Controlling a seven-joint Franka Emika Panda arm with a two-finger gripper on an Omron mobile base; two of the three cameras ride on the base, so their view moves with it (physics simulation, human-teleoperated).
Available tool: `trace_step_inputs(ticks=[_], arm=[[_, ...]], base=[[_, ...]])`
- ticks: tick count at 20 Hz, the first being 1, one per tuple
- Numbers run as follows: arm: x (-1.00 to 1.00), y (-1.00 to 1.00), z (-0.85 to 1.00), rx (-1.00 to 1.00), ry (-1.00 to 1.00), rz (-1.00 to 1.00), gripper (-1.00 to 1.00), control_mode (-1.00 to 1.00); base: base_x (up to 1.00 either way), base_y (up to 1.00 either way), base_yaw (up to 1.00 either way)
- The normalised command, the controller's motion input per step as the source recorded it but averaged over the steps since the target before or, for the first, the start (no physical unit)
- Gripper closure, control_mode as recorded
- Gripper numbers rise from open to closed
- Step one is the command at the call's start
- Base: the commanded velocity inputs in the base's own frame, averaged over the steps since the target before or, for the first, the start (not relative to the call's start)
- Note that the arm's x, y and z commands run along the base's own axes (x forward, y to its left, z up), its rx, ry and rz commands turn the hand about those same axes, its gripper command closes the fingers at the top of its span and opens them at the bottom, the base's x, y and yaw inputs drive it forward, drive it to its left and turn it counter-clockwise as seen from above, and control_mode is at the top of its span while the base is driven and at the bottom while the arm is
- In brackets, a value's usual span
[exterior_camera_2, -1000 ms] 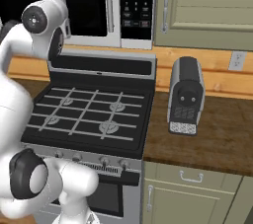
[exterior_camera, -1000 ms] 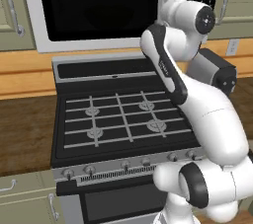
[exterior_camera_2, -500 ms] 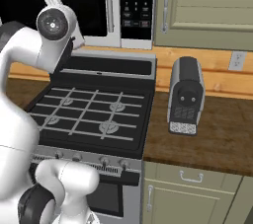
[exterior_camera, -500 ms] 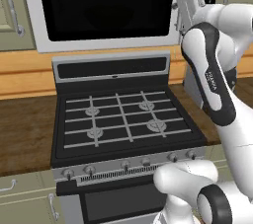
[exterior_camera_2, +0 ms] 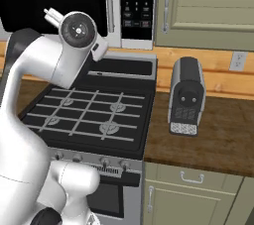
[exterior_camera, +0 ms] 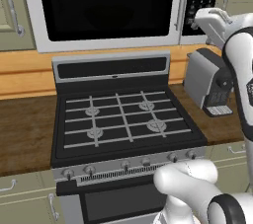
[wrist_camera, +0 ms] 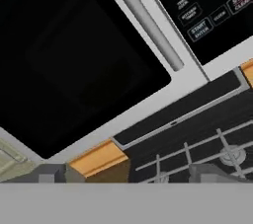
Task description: Open the microwave, place the bowl with waffle inside the microwave, then close the microwave door and turn it on.
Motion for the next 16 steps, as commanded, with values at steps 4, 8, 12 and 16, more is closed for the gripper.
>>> trace_step_inputs(ticks=[4, 8, 12, 16], arm=[[-0.47, -0.46, -0.14, -0.48, -0.15, 0.1, -1.0, -1.0], [-0.45, -0.48, -0.06, -0.45, -0.26, 0.03, -1.0, -1.0], [-0.06, -0.37, -0.14, -0.31, -0.21, -0.07, -1.0, -1.0], [0.07, -0.06, -0.01, -0.17, -0.18, -0.13, -1.0, -1.0]], base=[[0.0, 0.0, 0.0], [0.0, 0.0, 0.0], [0.0, 0.0, 0.0], [0.0, 0.0, 0.0]])
